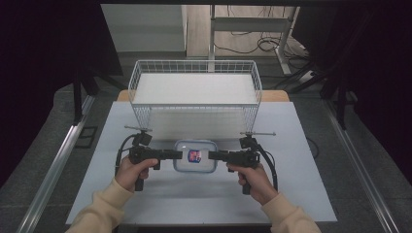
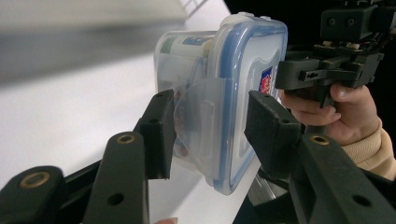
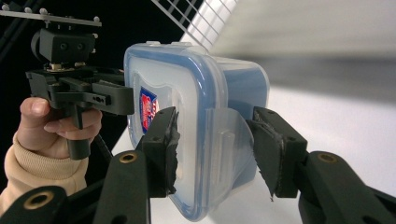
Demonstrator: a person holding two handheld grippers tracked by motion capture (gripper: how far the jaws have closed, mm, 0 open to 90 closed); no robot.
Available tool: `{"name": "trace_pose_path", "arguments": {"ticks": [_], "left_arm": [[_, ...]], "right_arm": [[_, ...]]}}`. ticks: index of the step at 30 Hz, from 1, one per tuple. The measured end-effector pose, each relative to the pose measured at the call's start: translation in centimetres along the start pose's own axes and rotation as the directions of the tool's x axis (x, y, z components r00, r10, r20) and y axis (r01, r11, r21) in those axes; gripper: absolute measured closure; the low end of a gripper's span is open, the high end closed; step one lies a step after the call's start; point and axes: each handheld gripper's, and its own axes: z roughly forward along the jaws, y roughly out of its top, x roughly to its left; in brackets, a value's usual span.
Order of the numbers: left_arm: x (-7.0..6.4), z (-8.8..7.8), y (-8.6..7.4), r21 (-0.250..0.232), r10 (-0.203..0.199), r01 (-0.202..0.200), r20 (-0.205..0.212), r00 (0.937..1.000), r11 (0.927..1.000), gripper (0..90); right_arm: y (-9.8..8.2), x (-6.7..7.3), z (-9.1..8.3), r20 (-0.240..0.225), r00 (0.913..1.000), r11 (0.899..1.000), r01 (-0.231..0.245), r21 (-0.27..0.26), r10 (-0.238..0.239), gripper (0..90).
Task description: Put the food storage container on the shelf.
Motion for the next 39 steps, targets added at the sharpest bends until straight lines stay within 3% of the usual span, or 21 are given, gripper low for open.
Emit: {"name": "trace_pose_path", "arguments": {"ticks": [19,28,35,39], "left_arm": [[-2.6,-3.2,5.2,-0.080,0.074,-0.076,-0.026,0.9969,0.9939,52.9],[-3.6,-3.8,8.9,-0.113,0.105,-0.107,-0.022,0.9942,0.9878,52.8],[-3.7,-4.2,12.2,-0.126,0.139,-0.139,-0.016,0.9902,0.9822,52.8],[-2.8,-4.1,14.1,-0.132,0.131,-0.129,0.000,0.9914,0.9827,52.8]], "right_arm": [[6.7,3.6,-0.9,-0.002,0.9927,0.992,0.121,-0.036,-0.121,52.2],[10.3,4.5,-1.8,0.008,0.9869,0.985,0.161,-0.061,-0.161,52.3],[13.8,5.1,-2.3,0.023,0.9802,0.978,0.198,-0.067,-0.197,52.2],[15.7,5.0,-2.0,0.034,0.9778,0.975,0.209,-0.070,-0.207,52.2]]}}
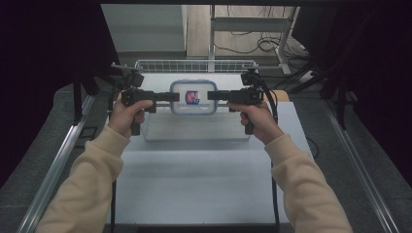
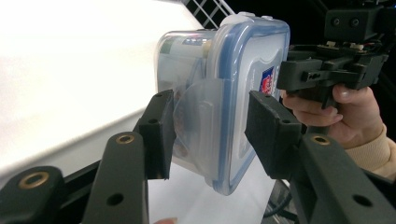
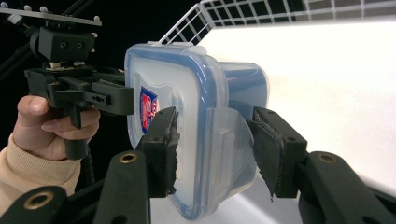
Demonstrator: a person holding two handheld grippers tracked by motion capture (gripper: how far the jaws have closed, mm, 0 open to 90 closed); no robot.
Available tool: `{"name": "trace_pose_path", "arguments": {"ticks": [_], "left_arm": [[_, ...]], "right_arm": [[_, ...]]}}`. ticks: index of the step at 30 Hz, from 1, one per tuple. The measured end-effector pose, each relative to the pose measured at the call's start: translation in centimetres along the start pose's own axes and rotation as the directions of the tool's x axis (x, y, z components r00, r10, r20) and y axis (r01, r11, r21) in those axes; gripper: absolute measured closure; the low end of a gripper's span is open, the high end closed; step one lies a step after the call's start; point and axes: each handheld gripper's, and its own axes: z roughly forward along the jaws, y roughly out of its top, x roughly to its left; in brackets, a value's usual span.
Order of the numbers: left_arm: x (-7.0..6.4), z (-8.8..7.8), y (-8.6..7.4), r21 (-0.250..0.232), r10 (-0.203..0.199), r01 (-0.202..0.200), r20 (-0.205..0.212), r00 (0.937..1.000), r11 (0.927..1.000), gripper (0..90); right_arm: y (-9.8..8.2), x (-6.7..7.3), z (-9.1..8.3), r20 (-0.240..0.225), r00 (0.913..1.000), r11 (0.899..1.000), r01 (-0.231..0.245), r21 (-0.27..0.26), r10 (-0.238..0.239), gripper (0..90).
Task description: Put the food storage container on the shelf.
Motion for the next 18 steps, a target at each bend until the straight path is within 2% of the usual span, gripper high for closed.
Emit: {"name": "trace_pose_path", "arguments": {"ticks": [2,7,15,18], "left_arm": [[0.6,0.2,0.8,-0.002,-0.008,0.008,0.002,1.0000,1.0000,52.9],[2.2,1.0,2.2,-0.006,-0.043,0.043,-0.003,0.9991,0.9991,52.9],[5.2,2.8,3.3,0.004,-0.120,0.120,0.013,0.9927,0.9928,52.6],[5.7,3.0,3.7,-0.001,-0.138,0.138,0.024,0.9902,0.9904,53.7]], "right_arm": [[1.0,-0.5,0.3,0.000,1.0000,1.000,0.007,0.008,-0.007,52.3],[2.8,-2.1,1.6,-0.006,0.9998,0.999,-0.020,0.026,0.021,52.2],[3.9,-4.9,3.4,0.012,0.9977,0.996,-0.068,0.049,0.067,51.9],[4.0,-5.6,3.7,0.012,0.9950,0.993,-0.100,0.057,0.099,51.4]]}}
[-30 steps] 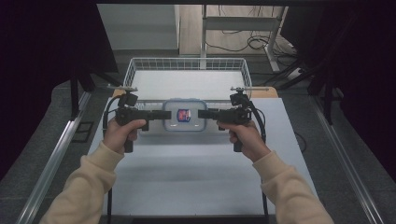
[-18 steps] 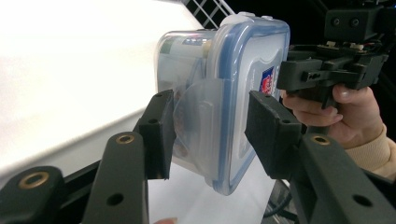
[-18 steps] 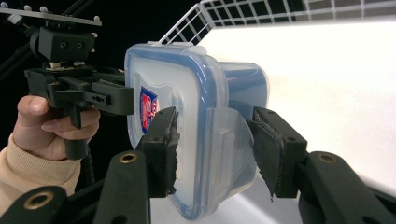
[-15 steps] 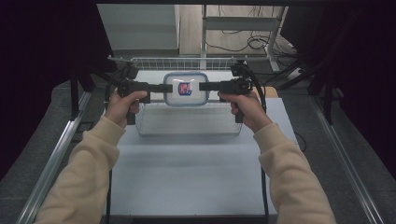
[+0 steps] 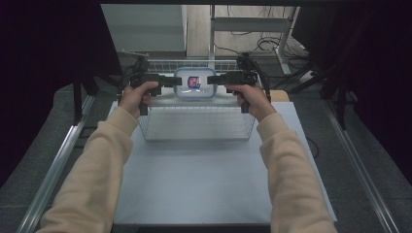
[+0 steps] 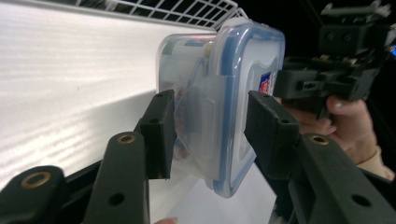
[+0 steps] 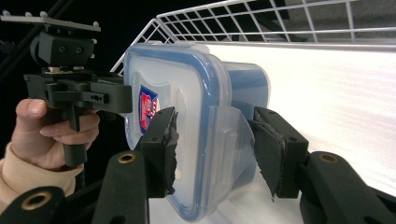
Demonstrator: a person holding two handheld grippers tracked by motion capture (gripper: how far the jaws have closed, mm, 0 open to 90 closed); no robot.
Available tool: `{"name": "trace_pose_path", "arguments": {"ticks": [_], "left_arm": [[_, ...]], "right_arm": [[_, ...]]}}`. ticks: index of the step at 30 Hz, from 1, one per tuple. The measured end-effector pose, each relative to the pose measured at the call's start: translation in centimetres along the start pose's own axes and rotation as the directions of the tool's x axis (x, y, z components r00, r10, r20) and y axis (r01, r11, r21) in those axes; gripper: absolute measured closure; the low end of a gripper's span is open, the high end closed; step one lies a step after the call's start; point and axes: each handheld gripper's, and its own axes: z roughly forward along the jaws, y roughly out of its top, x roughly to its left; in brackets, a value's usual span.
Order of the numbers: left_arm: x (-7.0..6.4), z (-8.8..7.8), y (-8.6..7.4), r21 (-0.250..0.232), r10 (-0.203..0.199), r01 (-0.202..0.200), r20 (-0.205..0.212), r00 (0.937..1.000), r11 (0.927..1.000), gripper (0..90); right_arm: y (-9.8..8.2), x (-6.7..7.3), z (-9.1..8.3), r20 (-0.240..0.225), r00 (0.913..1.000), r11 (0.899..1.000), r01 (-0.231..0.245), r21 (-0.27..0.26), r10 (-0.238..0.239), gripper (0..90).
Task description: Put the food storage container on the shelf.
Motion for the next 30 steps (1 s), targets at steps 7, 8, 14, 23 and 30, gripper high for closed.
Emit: {"name": "trace_pose_path", "arguments": {"ticks": [7,8,14,23,30], "left_arm": [[0.2,0.4,0.6,0.013,-0.035,0.036,-0.023,0.9991,0.9993,52.6],[0.4,0.5,0.7,0.013,-0.045,0.045,-0.018,0.9988,0.9989,52.5],[1.4,0.8,1.1,0.012,-0.122,0.122,0.013,0.9924,0.9924,52.1],[2.8,1.4,1.2,0.004,-0.194,0.194,0.044,0.9801,0.9810,48.5],[2.8,1.4,1.1,-0.004,-0.185,0.185,0.039,0.9820,0.9827,47.6]], "right_arm": [[0.6,-0.8,0.4,-0.009,0.9982,0.998,-0.059,0.012,0.059,51.2],[0.7,-1.0,0.4,-0.010,0.9968,0.997,-0.079,0.015,0.079,51.2],[1.3,-1.6,0.9,-0.006,0.9846,0.984,-0.174,0.043,0.175,50.5],[1.8,-2.9,1.6,-0.007,0.9524,0.951,-0.304,0.051,0.305,49.0],[1.6,-3.0,1.8,-0.008,0.9481,0.948,-0.318,0.031,0.318,47.4]]}}
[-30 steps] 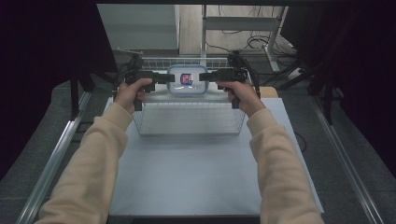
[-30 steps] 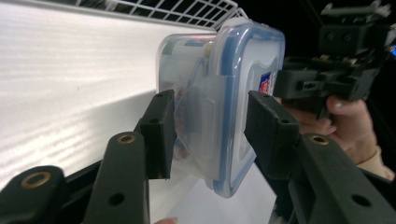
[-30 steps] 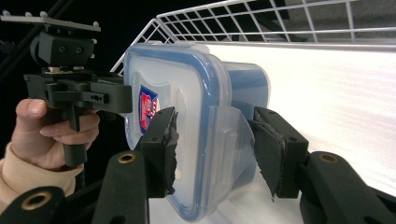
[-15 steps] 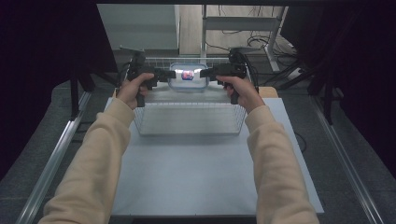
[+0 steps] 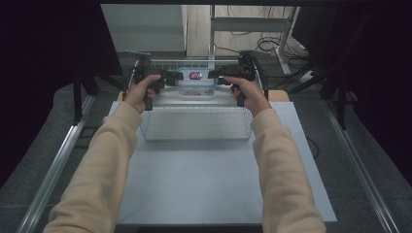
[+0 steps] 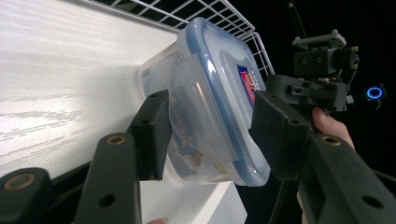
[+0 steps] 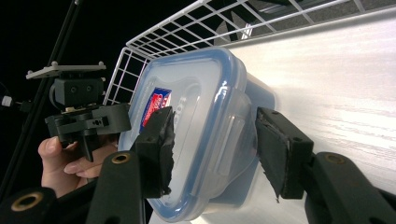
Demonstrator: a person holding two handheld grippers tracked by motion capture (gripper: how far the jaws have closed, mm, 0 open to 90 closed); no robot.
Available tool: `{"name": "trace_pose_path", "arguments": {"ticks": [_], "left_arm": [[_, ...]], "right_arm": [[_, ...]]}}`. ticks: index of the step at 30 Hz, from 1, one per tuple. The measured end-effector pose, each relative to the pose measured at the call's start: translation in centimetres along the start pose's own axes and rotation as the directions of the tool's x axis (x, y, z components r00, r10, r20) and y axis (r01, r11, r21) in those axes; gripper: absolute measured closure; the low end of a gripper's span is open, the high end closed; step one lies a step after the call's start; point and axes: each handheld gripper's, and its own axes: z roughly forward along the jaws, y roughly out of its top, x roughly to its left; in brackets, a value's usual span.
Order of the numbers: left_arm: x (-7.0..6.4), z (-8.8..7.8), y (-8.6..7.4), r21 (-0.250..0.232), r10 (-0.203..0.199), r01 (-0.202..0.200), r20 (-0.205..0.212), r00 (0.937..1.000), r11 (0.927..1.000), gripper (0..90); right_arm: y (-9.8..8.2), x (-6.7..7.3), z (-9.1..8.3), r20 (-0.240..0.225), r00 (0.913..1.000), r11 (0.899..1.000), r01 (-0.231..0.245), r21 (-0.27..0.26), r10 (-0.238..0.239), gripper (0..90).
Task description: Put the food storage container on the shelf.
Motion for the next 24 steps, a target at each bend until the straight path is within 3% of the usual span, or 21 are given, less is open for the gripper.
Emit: {"name": "trace_pose_path", "arguments": {"ticks": [3,5,6,8,10,11,12,13,14,15,16,17,19,20,23,24], "left_arm": [[-0.7,-0.2,-0.2,-0.056,0.040,-0.043,-0.048,0.9980,0.9975,39.4],[-1.7,-0.6,-0.6,-0.093,0.100,-0.111,-0.120,0.9878,0.9895,31.1],[-2.4,-0.9,-0.9,-0.104,0.136,-0.153,-0.149,0.9794,0.9827,28.9],[-3.8,-1.5,-1.7,-0.118,0.202,-0.227,-0.199,0.9591,0.9667,25.9],[-5.1,-2.4,-2.7,-0.118,0.267,-0.301,-0.239,0.9336,0.9463,24.5],[-5.6,-2.9,-3.4,-0.120,0.293,-0.330,-0.250,0.9227,0.9362,24.2],[-6.2,-3.5,-4.3,-0.130,0.314,-0.353,-0.250,0.9157,0.9264,24.0],[-6.4,-3.9,-4.9,-0.128,0.327,-0.367,-0.253,0.9103,0.9214,24.0],[-6.8,-4.5,-6.0,-0.118,0.354,-0.397,-0.275,0.8938,0.9101,23.8],[-7.0,-4.8,-6.8,-0.115,0.370,-0.415,-0.286,0.8836,0.9024,23.4],[-7.1,-5.3,-7.9,-0.110,0.390,-0.437,-0.297,0.8718,0.8929,23.4],[-7.0,-5.7,-9.0,-0.110,0.403,-0.451,-0.301,0.8645,0.8858,23.4],[-6.8,-6.3,-11.5,-0.110,0.416,-0.461,-0.286,0.8632,0.8808,23.6],[-6.6,-6.5,-12.8,-0.098,0.429,-0.473,-0.290,0.8556,0.8757,23.6],[-5.9,-6.6,-16.5,-0.047,0.472,-0.513,-0.330,0.8177,0.8570,23.7],[-5.6,-6.6,-17.7,-0.032,0.485,-0.524,-0.334,0.8086,0.8514,23.7]], "right_arm": [[-0.2,0.3,0.2,0.023,0.9997,1.000,-0.005,-0.025,0.005,33.2],[-0.4,0.7,0.0,0.023,0.9993,0.998,-0.027,-0.049,0.028,27.0],[-0.5,1.1,-0.3,0.032,0.9993,0.997,-0.016,-0.071,0.019,24.7],[-0.8,2.0,-1.0,0.081,0.9954,0.992,0.060,-0.110,-0.051,21.4],[-1.4,3.0,-1.9,0.092,0.9900,0.986,0.118,-0.121,-0.107,19.6],[-1.9,3.3,-2.4,0.097,0.9845,0.979,0.158,-0.127,-0.146,18.9],[-2.4,3.6,-2.9,0.090,0.9783,0.972,0.198,-0.131,-0.187,18.2],[-3.2,3.8,-3.6,0.082,0.9694,0.961,0.241,-0.133,-0.231,18.1],[-3.8,3.9,-4.1,0.081,0.9630,0.954,0.266,-0.138,-0.257,18.3],[-4.8,3.9,-4.9,0.076,0.9510,0.939,0.308,-0.151,-0.300,18.7],[-5.4,3.9,-5.3,0.071,0.9444,0.933,0.328,-0.148,-0.321,19.0],[-6.4,3.7,-5.9,0.067,0.9343,0.922,0.356,-0.151,-0.350,19.4],[-8.5,3.1,-7.1,0.075,0.9160,0.902,0.401,-0.160,-0.394,19.7],[-9.6,2.7,-7.6,0.079,0.9079,0.893,0.419,-0.165,-0.412,19.8],[-12.9,1.5,-9.1,0.089,0.8889,0.869,0.458,-0.186,-0.449,20.4],[-13.9,1.1,-9.6,0.094,0.8834,0.863,0.469,-0.190,-0.459,20.5]]}}
